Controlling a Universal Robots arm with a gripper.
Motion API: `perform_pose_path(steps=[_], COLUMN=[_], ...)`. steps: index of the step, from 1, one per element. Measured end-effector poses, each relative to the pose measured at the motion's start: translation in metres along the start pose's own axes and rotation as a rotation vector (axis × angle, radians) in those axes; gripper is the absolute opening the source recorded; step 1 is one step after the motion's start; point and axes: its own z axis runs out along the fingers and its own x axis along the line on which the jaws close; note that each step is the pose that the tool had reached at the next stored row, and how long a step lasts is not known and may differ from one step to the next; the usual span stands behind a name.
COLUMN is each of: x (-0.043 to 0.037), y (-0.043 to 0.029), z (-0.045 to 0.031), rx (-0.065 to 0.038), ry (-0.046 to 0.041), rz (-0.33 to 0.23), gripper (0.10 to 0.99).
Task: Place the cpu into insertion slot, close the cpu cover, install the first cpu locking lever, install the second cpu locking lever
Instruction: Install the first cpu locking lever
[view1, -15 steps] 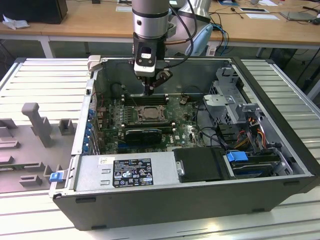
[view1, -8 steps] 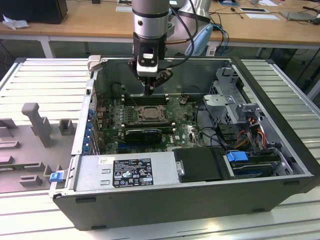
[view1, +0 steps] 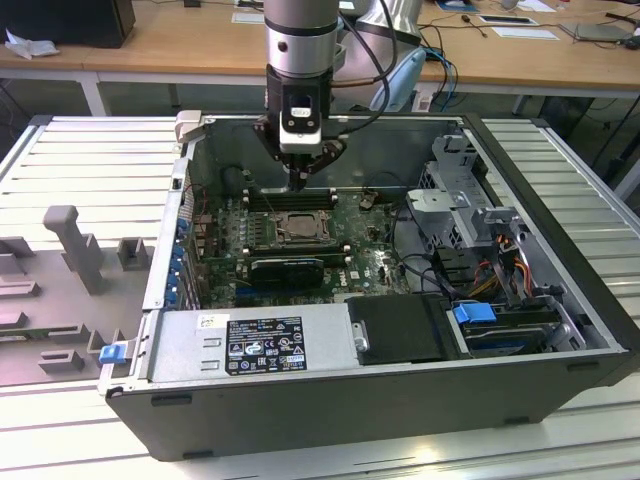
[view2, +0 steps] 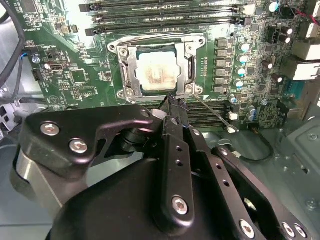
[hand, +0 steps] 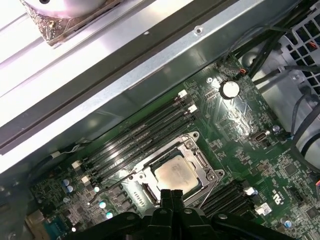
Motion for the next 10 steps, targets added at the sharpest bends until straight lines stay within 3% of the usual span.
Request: perform_pose_path(steps=[10], x=[0.0], y=[0.0], z=[0.0], rx=[0.0], ry=[0.003], rz=[-0.07], gripper=[0.106])
